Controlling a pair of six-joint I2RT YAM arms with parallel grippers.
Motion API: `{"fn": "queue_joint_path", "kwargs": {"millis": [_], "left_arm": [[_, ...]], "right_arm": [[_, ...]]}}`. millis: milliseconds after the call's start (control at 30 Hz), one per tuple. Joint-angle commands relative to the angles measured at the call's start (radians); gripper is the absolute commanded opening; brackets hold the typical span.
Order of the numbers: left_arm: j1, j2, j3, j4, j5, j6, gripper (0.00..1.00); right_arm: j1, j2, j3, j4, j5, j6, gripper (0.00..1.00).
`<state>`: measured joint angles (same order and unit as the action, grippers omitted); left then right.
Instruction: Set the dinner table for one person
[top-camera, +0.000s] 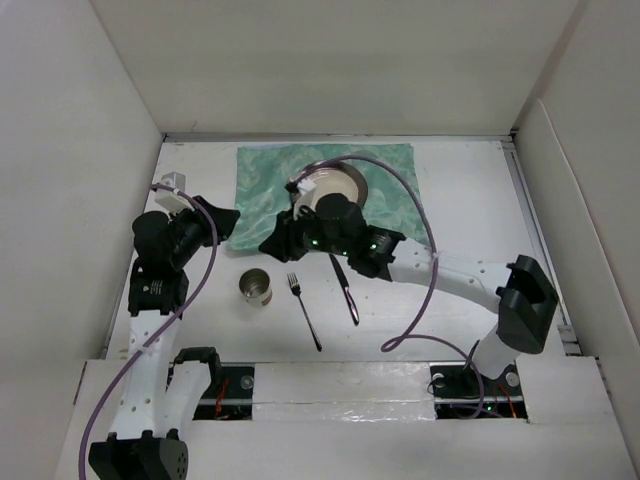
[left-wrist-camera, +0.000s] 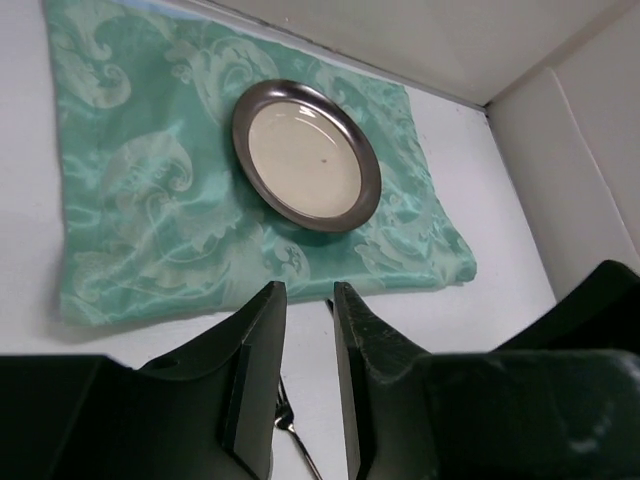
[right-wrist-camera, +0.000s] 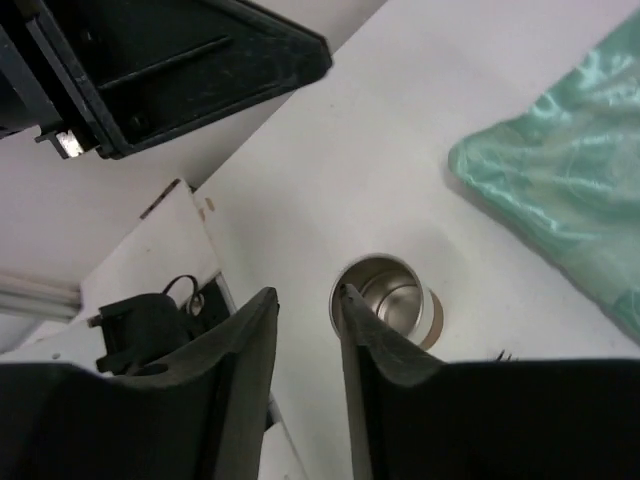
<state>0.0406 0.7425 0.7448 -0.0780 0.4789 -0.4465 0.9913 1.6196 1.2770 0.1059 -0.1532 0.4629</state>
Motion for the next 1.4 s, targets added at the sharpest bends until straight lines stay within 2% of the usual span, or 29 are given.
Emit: {"fn": "queue_joint_path", "kwargs": {"millis": [0,133,267,433,500,533,567,700,800,900,933,967,1033,1067,1167,1267,1367], "left_arm": [[0.002,-0.032,0.062,0.006,-0.054,0.031,0.24],[0.002,-0.04,0.073,-0.008,-0.071,0.037,0.25],[0.002,-0.032,0.087,-0.017,-0.091,0.034,0.28],[0.002,-0.031,0.084,-0.014,-0.088,0.031,0.28],[0.002,-0.038,0.074,-0.008,-0.074,0.029,0.28],[0.002,-0.034,0.073,-0.006,-0.075,0.029,0.28],[0.002,-0.034,0.074,-0.006,-0.077,0.029,0.28],[0.002,-0.032,0.064,0.001,-0.062,0.025,0.28],[0.002,-0.016,0.053,0.01,-0.037,0.022,0.34],[0.002,-0.018,0.028,0.035,0.004,0.014,0.4],[0.002,-0.019,0.028,0.035,0.004,0.014,0.4],[0.002,-0.015,0.03,0.031,0.003,0.015,0.4],[0.002,-0.011,0.028,0.037,0.016,0.014,0.4],[0.002,-0.014,0.021,0.041,0.032,0.012,0.4],[0.002,-0.011,0.022,0.043,0.032,0.011,0.4],[0.002,-0.015,0.016,0.049,0.041,0.009,0.4],[0.002,-0.006,0.019,0.046,0.041,0.011,0.4]], "right_arm": [[0.023,0.132,0.1,-0.207,0.182,-0.138,0.43],[0.101,0.244,0.255,-0.323,0.227,-0.182,0.46],[0.132,0.304,0.277,-0.348,0.314,-0.182,0.46],[0.132,0.35,0.272,-0.336,0.333,-0.17,0.45],[0.132,0.368,0.28,-0.328,0.307,-0.17,0.36],[0.132,0.385,0.294,-0.337,0.3,-0.161,0.07],[0.132,0.387,0.294,-0.337,0.313,-0.15,0.0],[0.116,0.304,0.298,-0.295,0.366,-0.151,0.0],[0.006,0.232,0.338,-0.299,0.369,-0.17,0.0],[-0.234,0.189,0.354,-0.307,0.319,-0.185,0.0],[-0.235,0.189,0.36,-0.307,0.319,-0.185,0.0],[-0.332,0.189,0.366,-0.313,0.319,-0.185,0.0],[-0.429,0.209,0.381,-0.313,0.287,-0.191,0.0],[-0.522,0.226,0.419,-0.318,0.276,-0.188,0.0],[-0.672,0.328,0.537,-0.377,0.213,-0.178,0.0],[-0.747,0.439,0.64,-0.416,0.208,-0.158,0.0],[-0.813,0.569,0.81,-0.498,0.195,-0.15,0.0]]}}
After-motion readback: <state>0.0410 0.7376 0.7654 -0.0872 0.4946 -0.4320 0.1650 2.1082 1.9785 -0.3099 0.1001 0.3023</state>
